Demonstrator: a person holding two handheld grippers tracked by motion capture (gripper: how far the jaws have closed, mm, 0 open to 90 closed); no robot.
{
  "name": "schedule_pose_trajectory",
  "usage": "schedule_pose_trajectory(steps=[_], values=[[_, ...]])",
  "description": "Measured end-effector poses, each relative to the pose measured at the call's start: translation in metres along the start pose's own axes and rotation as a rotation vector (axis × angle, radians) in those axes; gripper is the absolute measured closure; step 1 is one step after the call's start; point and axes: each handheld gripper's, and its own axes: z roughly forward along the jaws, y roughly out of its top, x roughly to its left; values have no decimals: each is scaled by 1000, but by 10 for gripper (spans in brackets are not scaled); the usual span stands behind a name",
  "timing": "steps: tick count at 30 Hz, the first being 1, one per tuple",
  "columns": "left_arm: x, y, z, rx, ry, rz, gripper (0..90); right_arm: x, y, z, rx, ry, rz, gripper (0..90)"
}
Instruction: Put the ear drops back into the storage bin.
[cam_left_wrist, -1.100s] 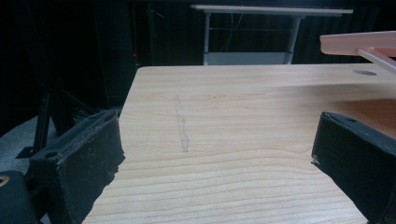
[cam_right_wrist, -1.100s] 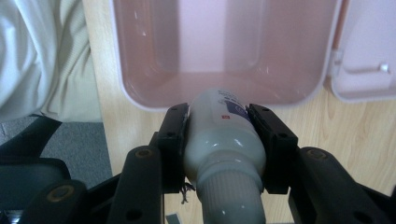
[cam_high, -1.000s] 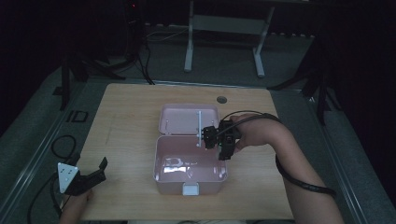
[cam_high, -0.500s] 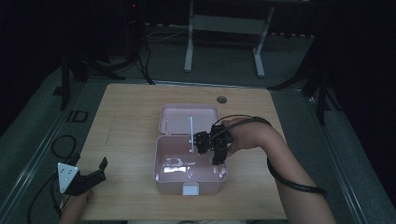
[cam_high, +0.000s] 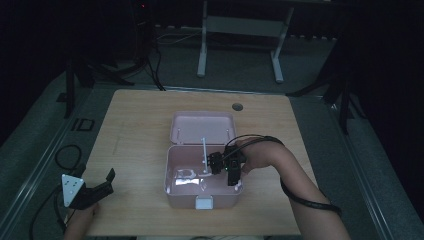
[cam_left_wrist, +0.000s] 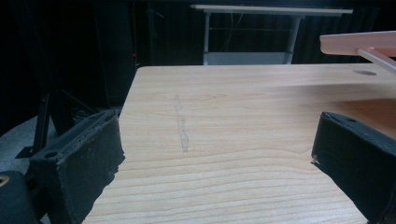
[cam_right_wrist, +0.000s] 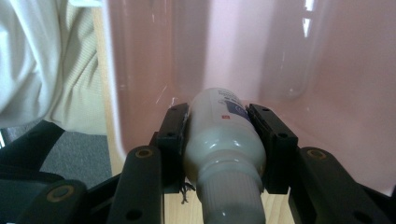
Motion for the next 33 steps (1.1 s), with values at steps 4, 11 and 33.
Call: schedule_pose_trajectory(steps=[4, 11, 33], values=[[0, 0, 0, 1, 0, 1, 19, -2, 3, 11, 10, 13, -1, 596], [0, 0, 0, 1, -2, 1, 20, -6, 12, 31, 32, 21, -18, 596], [0, 0, 0, 1, -5, 4, 20, -16, 23, 76, 104, 10, -49, 596]])
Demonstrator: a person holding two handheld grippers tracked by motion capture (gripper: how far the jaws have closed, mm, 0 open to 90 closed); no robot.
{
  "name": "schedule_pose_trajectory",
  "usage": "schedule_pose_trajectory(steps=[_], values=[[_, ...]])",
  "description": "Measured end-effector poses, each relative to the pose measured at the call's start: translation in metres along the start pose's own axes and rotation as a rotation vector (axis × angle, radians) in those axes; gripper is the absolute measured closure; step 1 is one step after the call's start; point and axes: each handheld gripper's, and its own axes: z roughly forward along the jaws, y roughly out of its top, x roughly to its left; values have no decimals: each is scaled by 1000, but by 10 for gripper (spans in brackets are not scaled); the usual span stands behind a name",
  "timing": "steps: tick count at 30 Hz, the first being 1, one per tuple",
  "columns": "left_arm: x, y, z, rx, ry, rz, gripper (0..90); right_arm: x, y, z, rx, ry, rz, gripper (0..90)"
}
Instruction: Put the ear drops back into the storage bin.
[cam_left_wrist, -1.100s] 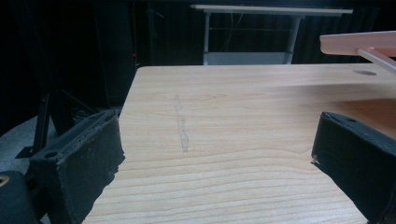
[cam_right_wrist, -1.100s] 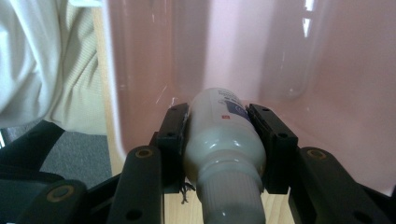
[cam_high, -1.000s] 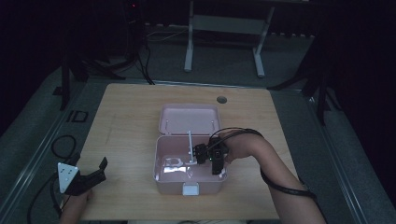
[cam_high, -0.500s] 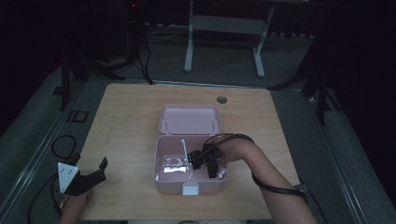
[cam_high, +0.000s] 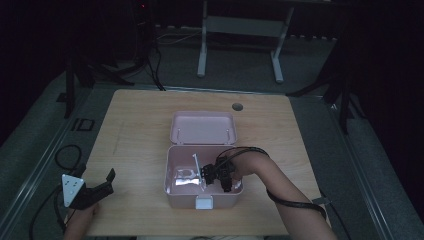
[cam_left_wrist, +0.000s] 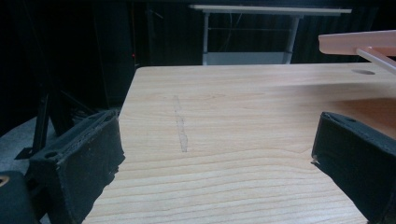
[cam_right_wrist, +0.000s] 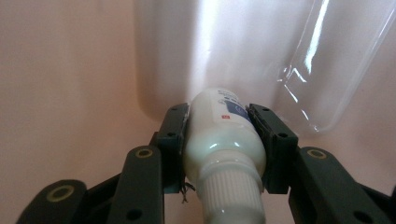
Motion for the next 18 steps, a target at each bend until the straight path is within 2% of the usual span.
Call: schedule_pose_trajectory(steps=[4, 12, 18], values=[[0, 0, 0, 0, -1, 0, 20, -1, 2, 8, 19, -3, -3, 595], [0, 0, 0, 0, 0, 0, 19, -1, 4, 9, 53, -9, -4, 591], [0, 0, 0, 0, -1, 0, 19, -1, 4, 8, 41, 4, 0, 548]])
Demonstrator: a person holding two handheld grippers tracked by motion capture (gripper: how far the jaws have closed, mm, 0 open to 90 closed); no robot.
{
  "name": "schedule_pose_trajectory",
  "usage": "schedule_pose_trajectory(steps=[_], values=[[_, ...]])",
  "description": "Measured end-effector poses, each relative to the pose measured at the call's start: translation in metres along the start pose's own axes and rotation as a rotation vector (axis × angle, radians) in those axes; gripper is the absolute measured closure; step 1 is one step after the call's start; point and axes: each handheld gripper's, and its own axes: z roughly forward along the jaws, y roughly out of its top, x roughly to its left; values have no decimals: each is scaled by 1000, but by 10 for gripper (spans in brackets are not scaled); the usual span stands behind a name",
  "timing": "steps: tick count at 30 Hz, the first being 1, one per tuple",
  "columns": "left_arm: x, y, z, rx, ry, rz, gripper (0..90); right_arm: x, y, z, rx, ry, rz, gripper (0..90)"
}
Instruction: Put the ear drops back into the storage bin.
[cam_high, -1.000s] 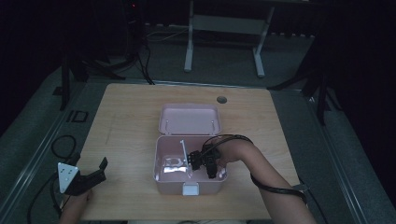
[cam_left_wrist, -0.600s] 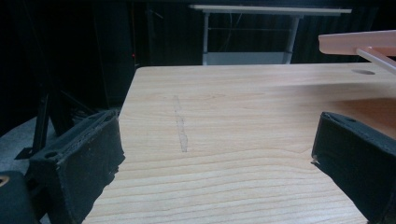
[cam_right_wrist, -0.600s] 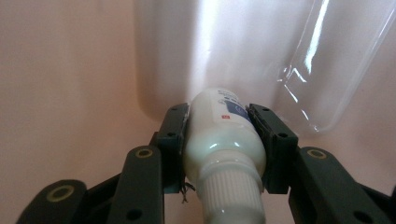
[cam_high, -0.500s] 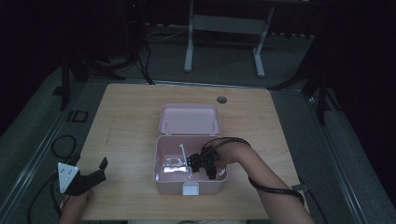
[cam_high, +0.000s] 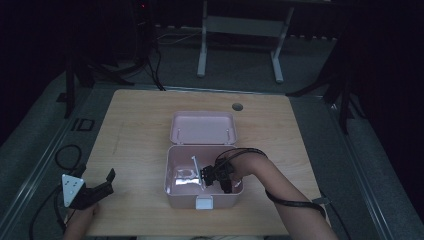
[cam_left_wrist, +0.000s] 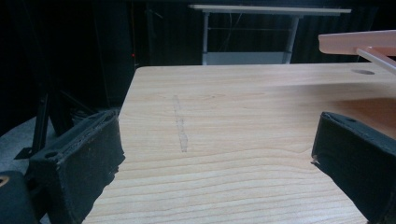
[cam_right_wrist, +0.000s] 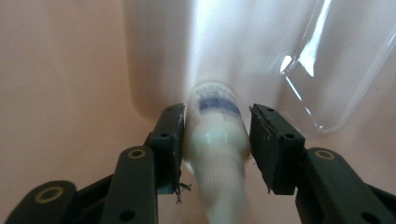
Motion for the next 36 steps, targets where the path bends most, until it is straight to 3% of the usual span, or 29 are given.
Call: schedule_pose_trajectory(steps=[3, 7, 11, 15, 22, 26, 30, 36], values=[[0, 0, 0, 0, 0, -1, 19, 1, 0, -1, -8, 0, 2, 548], [0, 0, 0, 3, 1, -1, 19, 4, -7, -22, -87, -16, 11, 536], [0, 0, 0, 2, 1, -1, 20, 5, -12, -33, -104, -34, 20, 509], [0, 0, 0, 3, 1, -3, 19, 5, -21, -45, -140, -53, 35, 439], [0, 0, 0, 4, 2, -4, 20, 6, -38, -71, -241, -101, 91, 230], [0, 0, 0, 5, 2, -3, 20, 9, -47, -83, -303, -92, 93, 149], [0, 0, 0, 6, 2, -3, 20, 11, -57, -94, -352, -87, 96, 137], [0, 0, 0, 5, 2, -2, 19, 10, -74, -101, -366, -132, 134, 137]])
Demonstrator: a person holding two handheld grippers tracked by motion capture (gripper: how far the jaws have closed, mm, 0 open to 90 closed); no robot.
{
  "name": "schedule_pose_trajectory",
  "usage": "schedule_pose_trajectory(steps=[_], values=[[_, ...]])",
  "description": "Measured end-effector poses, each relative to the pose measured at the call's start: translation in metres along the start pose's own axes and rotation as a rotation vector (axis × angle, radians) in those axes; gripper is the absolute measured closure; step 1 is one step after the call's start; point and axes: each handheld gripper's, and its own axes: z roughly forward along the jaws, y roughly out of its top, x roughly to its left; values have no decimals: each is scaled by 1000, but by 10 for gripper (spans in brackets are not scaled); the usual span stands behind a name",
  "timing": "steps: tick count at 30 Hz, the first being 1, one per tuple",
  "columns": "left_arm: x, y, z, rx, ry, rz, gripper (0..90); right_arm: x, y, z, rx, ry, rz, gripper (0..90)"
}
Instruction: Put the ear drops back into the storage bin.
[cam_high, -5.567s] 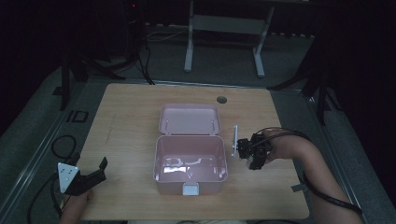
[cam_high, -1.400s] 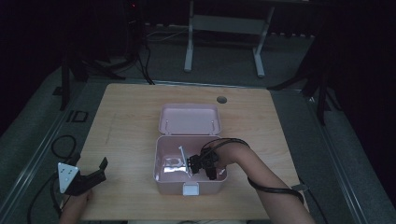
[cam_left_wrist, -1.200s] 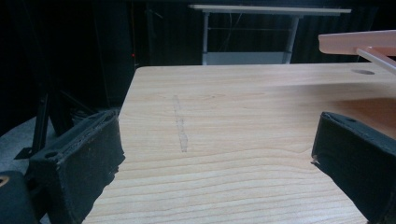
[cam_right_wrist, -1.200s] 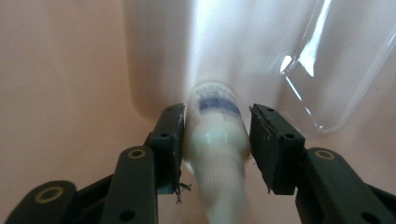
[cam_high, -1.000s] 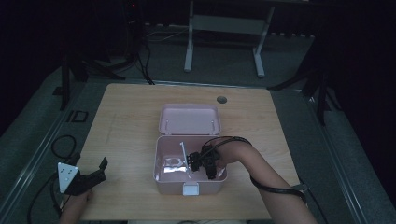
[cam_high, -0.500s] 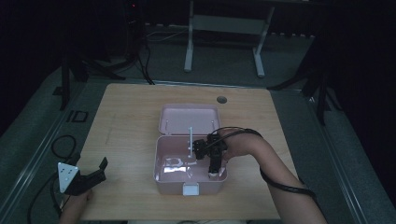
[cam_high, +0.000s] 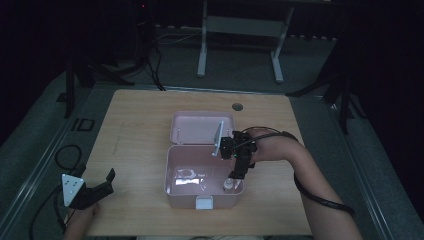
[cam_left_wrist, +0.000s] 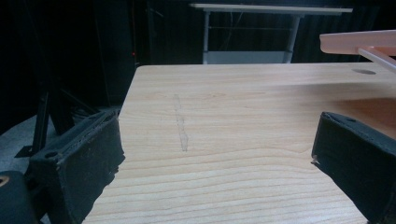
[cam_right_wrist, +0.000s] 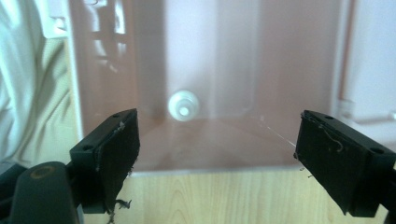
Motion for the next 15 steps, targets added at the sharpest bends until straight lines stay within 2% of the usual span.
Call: schedule_pose_trajectory(steps=[4, 8, 15], values=[[0, 0, 0, 0, 1, 0, 19, -4, -13, -8, -35, -21, 36, 138], [0, 0, 0, -1, 2, 2, 20, -5, -26, -11, -48, -40, 70, 139], [0, 0, 0, -2, 3, 2, 19, -6, -50, -9, -61, -42, 104, 139]])
